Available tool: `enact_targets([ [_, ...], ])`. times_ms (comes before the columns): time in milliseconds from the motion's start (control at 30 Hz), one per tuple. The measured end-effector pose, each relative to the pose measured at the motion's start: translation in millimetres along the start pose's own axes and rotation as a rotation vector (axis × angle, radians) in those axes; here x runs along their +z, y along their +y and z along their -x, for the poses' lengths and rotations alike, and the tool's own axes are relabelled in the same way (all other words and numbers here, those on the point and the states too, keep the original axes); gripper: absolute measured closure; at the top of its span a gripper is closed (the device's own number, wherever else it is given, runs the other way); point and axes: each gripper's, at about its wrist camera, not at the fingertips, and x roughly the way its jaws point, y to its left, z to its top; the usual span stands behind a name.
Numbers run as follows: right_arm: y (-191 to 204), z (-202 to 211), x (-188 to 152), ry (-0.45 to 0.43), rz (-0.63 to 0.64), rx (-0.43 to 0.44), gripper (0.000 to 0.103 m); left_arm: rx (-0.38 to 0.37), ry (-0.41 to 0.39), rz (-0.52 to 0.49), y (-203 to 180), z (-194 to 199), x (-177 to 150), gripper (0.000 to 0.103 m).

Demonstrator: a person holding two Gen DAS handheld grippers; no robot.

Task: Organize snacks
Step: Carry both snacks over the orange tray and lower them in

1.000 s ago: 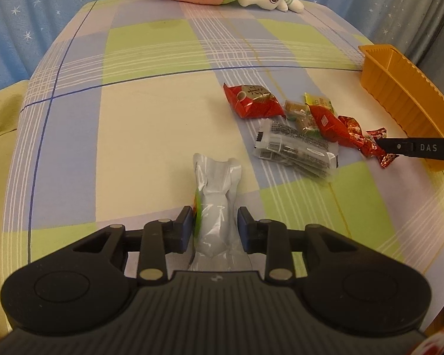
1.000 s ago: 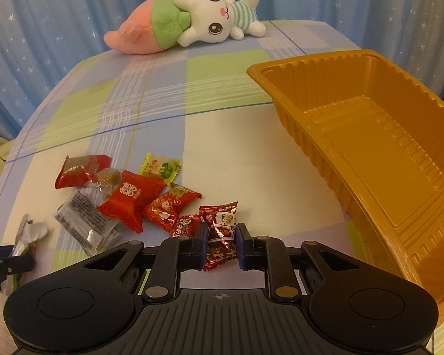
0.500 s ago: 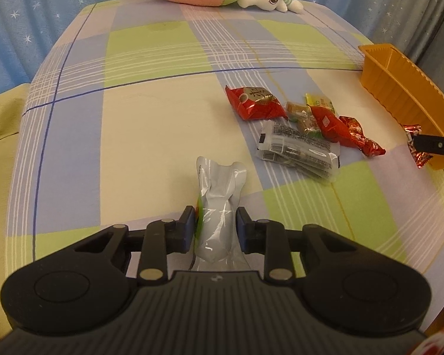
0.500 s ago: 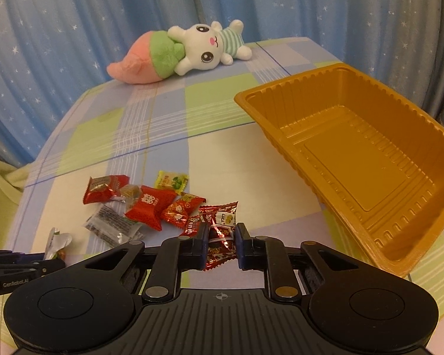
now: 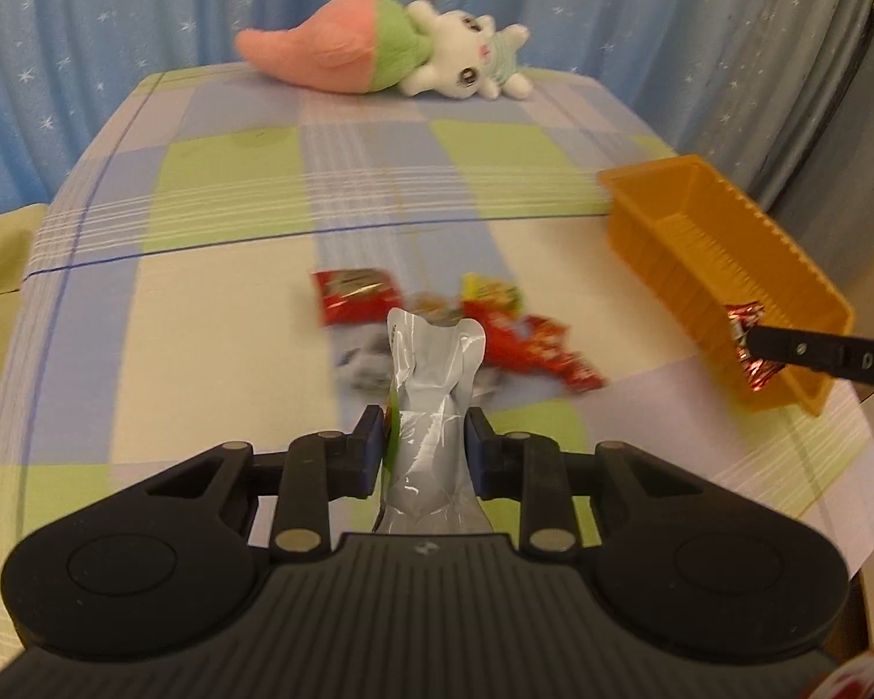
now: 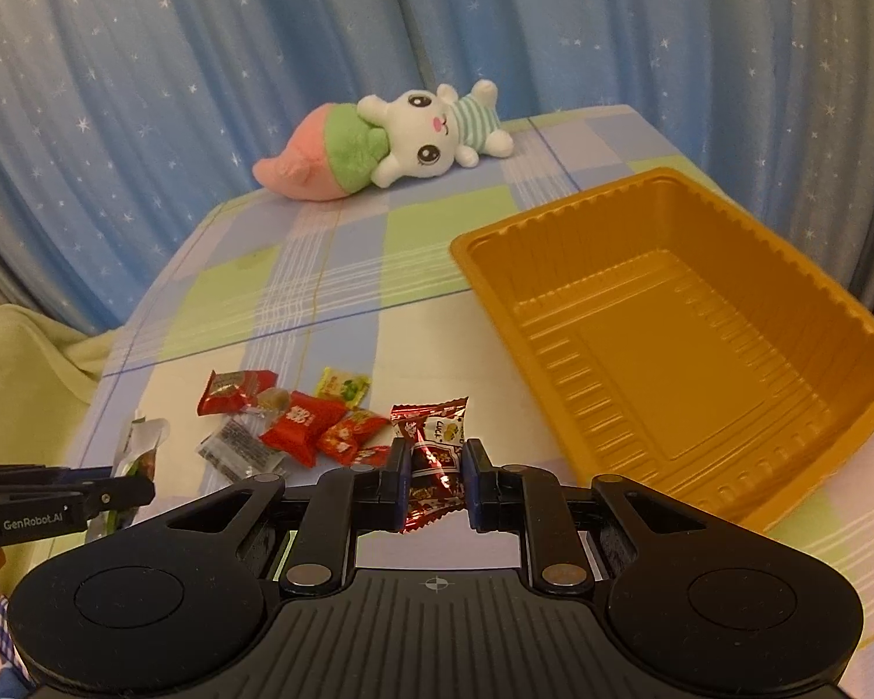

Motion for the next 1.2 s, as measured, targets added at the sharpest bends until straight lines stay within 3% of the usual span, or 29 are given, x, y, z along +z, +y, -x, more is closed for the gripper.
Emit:
enact_targets([
  [333, -91.1, 33.6, 19.6, -0.028, -0.022, -0.012, 0.084, -0.12, -0.026, 0.006, -123.6, -26.4, 26.7, 0.077],
  [633, -151.3, 37.0, 37.6, -0.028, -0.023, -0.017, 0.084, -0.144, -0.045, -0.017, -206.6, -61.6, 55.5, 0.077],
  [867, -178.9, 28.7, 46.4, -0.015, -0.029, -0.013, 0.084, -0.125, -0.02, -0.025, -240.6, -89.0, 64.5, 0.077],
  [1200, -196.4, 19.9, 50.4, 0.005, -0.043, 0.005, 0.084, -0.119, 0.042, -0.018, -257.8, -118.4, 67.2, 0.077],
])
